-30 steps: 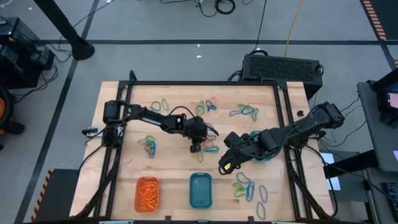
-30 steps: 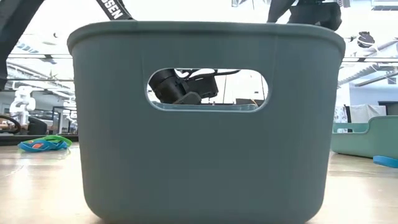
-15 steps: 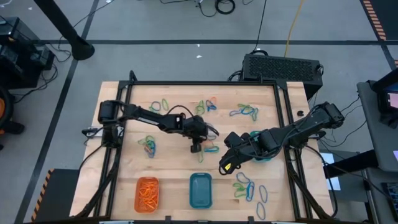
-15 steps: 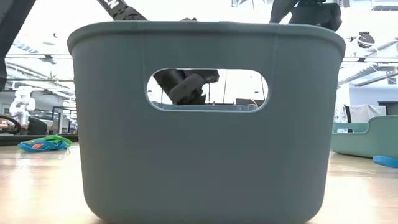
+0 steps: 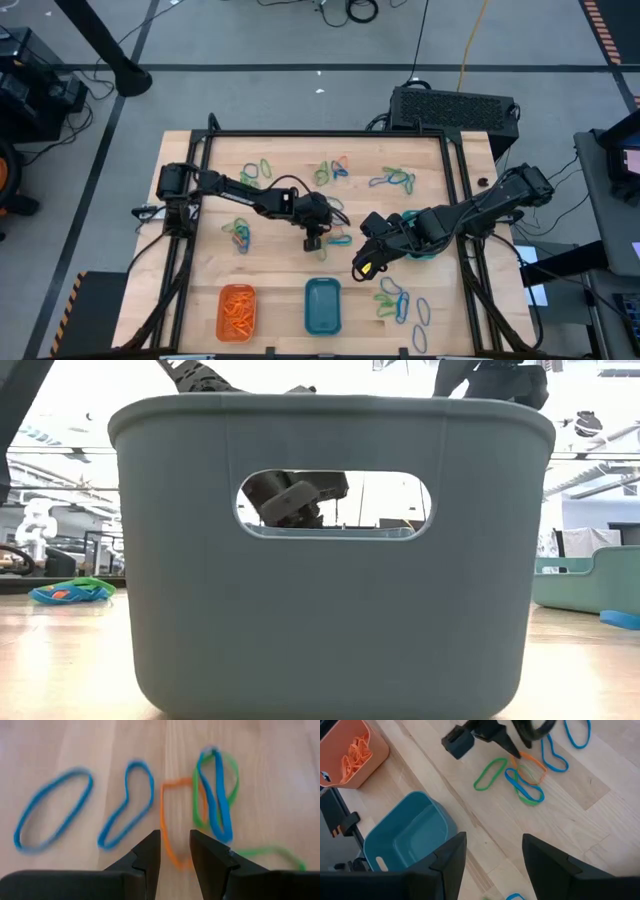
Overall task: Sort rubber bands into baskets
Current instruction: Put the orange rubber band into the orange bin
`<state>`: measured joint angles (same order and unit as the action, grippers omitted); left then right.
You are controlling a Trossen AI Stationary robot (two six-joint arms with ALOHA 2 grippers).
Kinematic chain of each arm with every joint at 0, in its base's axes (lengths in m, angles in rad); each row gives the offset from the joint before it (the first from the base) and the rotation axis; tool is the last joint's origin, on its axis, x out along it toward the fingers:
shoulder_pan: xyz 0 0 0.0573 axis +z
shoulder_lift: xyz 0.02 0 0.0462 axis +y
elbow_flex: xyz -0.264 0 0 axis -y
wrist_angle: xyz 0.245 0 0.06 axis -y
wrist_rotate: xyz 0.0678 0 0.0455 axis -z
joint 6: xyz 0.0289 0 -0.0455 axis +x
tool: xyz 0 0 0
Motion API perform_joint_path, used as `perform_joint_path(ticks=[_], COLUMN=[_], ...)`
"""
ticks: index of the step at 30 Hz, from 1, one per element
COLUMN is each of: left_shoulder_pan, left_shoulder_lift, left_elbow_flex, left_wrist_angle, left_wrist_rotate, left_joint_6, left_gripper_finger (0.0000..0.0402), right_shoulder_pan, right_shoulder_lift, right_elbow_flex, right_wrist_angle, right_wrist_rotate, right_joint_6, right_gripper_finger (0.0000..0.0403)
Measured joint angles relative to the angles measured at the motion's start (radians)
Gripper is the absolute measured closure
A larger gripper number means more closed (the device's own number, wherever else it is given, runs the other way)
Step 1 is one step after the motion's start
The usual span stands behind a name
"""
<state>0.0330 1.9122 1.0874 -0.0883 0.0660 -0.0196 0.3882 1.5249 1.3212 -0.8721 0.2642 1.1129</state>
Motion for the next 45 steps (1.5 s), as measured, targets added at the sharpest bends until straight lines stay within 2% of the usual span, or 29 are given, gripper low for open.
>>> perform_joint_path(ticks=[6, 25, 28, 34, 39, 45], left_shoulder_pan=[-0.005, -0.032, -0.033, -0.037, -0.036, -0.036], left_shoulder_lift=[0.02, 0.045, 0.046, 0.046, 0.026, -0.05], left_elbow_flex=[0.001, 0.003, 0.004, 0.004, 0.005, 0.02], left_wrist_angle=[-0.001, -0.019, -0.022, -0.029, -0.048, -0.105], left_wrist_rotate=[-0.049, -0.053, -0.055, -0.053, -0.061, -0.128], left_joint_6=[0.0, 0.0, -0.001, -0.009, -0.053, -0.053], left_gripper_finger=[0.029, 0.0292, 0.031, 0.0391, 0.0397, 0.0399], right_shoulder_pan=[0.0, 0.0, 0.0, 0.0, 0.0, 0.0], right_shoulder_lift=[0.0, 0.0, 0.0, 0.0, 0.0, 0.0], right_elbow_flex=[0.0, 0.0, 0.0, 0.0, 0.0, 0.0], right_wrist_angle=[0.004, 0.007, 0.007, 0.007, 0.007, 0.006], right_wrist_rotate=[0.0, 0.001, 0.001, 0.001, 0.0, -0.002], right_joint_6=[-0.003, -0.01, -0.018, -0.025, -0.025, -0.047], right_gripper_finger=[0.0218, 0.0218, 0.0218, 0.0218, 0.0218, 0.0218])
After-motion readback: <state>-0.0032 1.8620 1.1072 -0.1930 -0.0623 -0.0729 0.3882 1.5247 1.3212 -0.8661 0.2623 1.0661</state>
